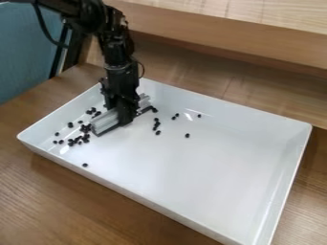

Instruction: Sweep into pile

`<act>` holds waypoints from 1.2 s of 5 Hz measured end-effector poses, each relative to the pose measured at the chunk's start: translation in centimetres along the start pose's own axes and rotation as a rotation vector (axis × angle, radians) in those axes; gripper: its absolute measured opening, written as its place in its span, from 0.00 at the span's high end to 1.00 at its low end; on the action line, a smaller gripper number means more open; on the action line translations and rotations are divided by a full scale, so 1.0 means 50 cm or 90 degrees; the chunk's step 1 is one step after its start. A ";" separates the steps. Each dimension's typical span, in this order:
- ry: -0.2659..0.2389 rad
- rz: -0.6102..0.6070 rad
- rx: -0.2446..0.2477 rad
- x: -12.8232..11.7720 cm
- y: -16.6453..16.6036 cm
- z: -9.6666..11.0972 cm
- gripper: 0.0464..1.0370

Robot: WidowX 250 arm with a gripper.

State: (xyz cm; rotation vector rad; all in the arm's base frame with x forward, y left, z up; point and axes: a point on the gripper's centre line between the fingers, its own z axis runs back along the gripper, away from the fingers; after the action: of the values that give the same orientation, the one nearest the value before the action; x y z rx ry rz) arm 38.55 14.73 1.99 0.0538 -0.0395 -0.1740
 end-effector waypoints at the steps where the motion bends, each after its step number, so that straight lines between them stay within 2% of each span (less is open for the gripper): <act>1: -0.007 0.086 -0.009 -0.006 0.009 -0.004 0.64; 3: -0.018 0.096 -0.019 -0.010 0.008 -0.001 0.65; 4: -0.013 0.088 -0.022 -0.015 0.004 -0.001 0.59; 5: 0.008 0.124 -0.060 -0.037 -0.001 0.005 0.31; 6: 0.014 0.137 -0.088 -0.052 -0.017 0.015 0.07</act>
State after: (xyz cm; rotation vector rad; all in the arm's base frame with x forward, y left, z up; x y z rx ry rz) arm 35.82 14.30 2.60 -0.0859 -0.0111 0.0400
